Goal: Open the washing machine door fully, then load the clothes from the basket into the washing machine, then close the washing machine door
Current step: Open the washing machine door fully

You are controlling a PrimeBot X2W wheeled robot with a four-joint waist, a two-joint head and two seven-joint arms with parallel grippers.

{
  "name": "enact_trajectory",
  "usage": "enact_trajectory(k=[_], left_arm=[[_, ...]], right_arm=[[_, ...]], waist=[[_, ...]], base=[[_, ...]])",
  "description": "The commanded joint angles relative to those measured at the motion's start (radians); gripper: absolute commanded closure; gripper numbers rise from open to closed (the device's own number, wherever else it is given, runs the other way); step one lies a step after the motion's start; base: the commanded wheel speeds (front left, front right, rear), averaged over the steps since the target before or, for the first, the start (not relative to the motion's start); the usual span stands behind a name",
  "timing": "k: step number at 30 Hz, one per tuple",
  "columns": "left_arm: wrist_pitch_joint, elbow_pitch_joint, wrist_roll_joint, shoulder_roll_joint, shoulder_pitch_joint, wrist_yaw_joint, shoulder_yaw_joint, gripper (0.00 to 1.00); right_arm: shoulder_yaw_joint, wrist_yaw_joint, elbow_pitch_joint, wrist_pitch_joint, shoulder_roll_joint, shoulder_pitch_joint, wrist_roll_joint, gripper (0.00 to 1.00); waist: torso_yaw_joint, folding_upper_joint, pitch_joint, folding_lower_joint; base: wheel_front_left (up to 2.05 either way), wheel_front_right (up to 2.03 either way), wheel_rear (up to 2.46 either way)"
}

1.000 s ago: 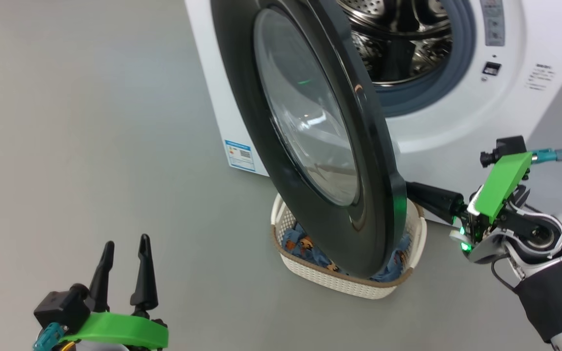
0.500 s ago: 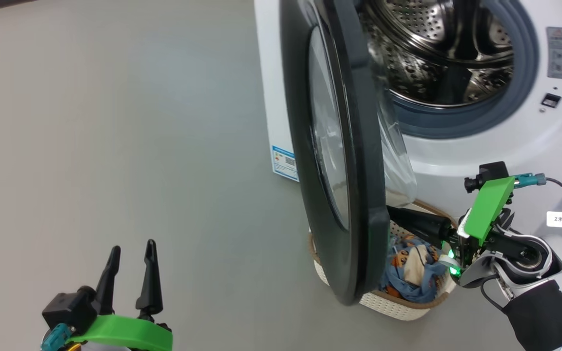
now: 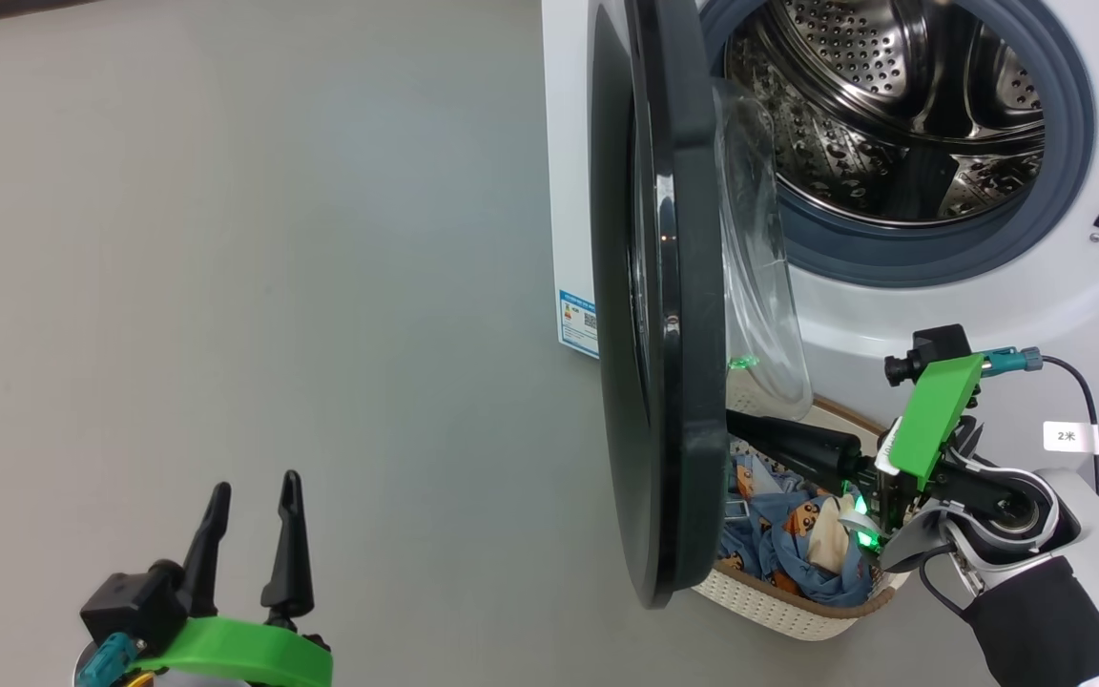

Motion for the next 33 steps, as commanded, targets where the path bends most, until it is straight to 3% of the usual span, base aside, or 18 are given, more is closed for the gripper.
enact_trajectory(k=[1, 13, 17, 20, 21, 22, 23, 28, 33], left_arm=[[-0.006, -0.022, 0.012, 0.019, -0.013, -0.003, 0.034, 0.00], [-0.006, -0.030, 0.024, 0.021, -0.004, -0.003, 0.036, 0.00], [-0.006, -0.031, 0.022, 0.030, -0.006, -0.003, 0.035, 0.00], [-0.006, -0.036, 0.024, 0.036, -0.005, -0.003, 0.032, 0.00], [-0.006, -0.037, 0.025, 0.039, -0.005, -0.003, 0.030, 0.00], [-0.006, -0.038, 0.025, 0.042, -0.004, -0.003, 0.028, 0.00], [-0.006, -0.040, 0.025, 0.045, -0.003, -0.003, 0.026, 0.00], [-0.006, -0.057, 0.026, 0.064, 0.005, -0.003, 0.019, 0.00], [-0.006, -0.081, 0.029, 0.072, 0.014, -0.003, 0.011, 0.00]], right_arm=[[0.006, 0.008, -0.032, 0.015, 0.013, -0.003, -0.013, 1.00], [-0.011, 0.008, -0.051, 0.011, 0.023, 0.012, -0.042, 1.00], [-0.025, 0.008, -0.077, 0.002, 0.023, 0.017, -0.049, 0.89], [-0.033, 0.008, -0.107, -0.004, 0.020, 0.024, -0.057, 0.57], [-0.034, 0.008, -0.118, -0.005, 0.018, 0.028, -0.061, 0.38], [-0.035, 0.008, -0.131, -0.009, 0.015, 0.031, -0.068, 0.05], [-0.036, 0.008, -0.143, -0.013, 0.014, 0.035, -0.074, 0.00], [-0.046, 0.008, -0.219, -0.053, 0.007, 0.062, -0.104, 0.00], [-0.049, 0.008, -0.293, -0.175, -0.005, 0.089, -0.195, 0.00]], waist=[[-0.005, 0.0000, -0.002, 0.0000], [-0.055, 0.0000, -0.012, 0.0000], [-0.089, 0.0000, -0.016, 0.0000], [-0.119, 0.0000, -0.019, 0.0000], [-0.130, 0.0000, -0.021, 0.0000], [-0.141, 0.0000, -0.022, 0.0000], [-0.152, 0.0000, -0.023, 0.0000], [-0.209, 0.0000, -0.030, 0.0000], [-0.265, 0.0000, -0.034, 0.0000]], base=[[0.00, 0.00, 0.00], [0.00, 0.00, 0.00], [0.00, 0.00, 0.00], [0.00, 0.00, 0.00], [0.00, 0.00, 0.00], [0.00, 0.00, 0.00], [0.00, 0.00, 0.00], [0.00, 0.00, 0.00], [0.00, 0.00, 0.00]])
